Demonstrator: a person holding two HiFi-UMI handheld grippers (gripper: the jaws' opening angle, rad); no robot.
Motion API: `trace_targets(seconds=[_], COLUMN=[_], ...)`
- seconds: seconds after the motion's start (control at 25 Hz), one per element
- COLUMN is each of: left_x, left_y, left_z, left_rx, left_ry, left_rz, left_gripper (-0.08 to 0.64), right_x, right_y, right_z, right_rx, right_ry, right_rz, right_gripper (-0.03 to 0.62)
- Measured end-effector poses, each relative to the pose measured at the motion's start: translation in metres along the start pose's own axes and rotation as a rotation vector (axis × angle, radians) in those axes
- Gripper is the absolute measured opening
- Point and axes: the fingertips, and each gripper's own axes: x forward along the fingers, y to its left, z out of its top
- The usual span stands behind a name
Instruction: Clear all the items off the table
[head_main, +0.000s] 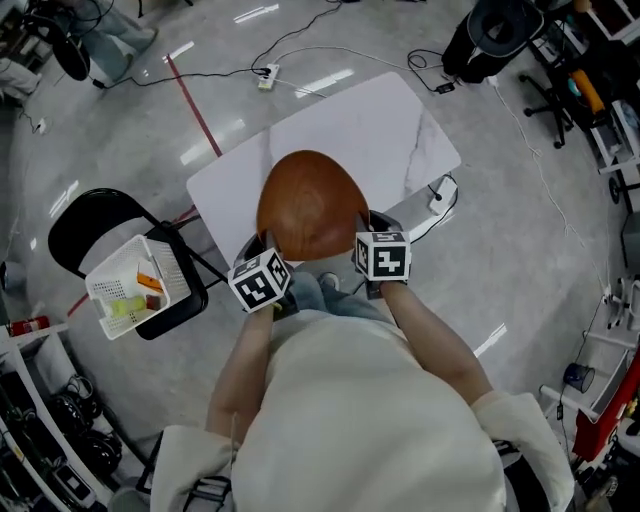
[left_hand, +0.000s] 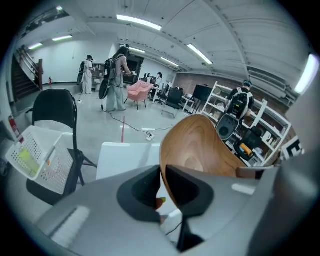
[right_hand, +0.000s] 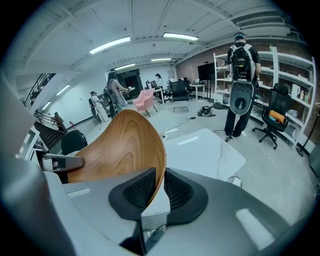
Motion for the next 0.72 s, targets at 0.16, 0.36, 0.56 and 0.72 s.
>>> trace_targets(seconds=[0.16,0.36,0.56,0.72], left_x=[-0.016,-0.033,-0.057,-0.072], left_y=[0.03,0.084,0.141,0.184], left_z=[-0.003,-0.007,-0.004,0.003], left_rx=[-0.064,-0.147,-0.232,-0.268], left_ry=[-0.025,-0.057,-0.088,-0.107], left_rz=[0.059,0.137,0.209,0.242], left_gripper=[0.04,0.04,0.038,0.039], right_x=[0.008,0.028,0.042,0.051], right_y=[0.031,0.088,0.153,0.202], right_z=[0.006,0.012,0.021,0.029], right_rx=[-0.066,-0.161,-0.247,-0.294], right_ry=[0.008,0.022,0.042,0.039], right_rz=[0.066,0.147,0.223,0.264], right_gripper=[0.051,0.052,0.053,0.053])
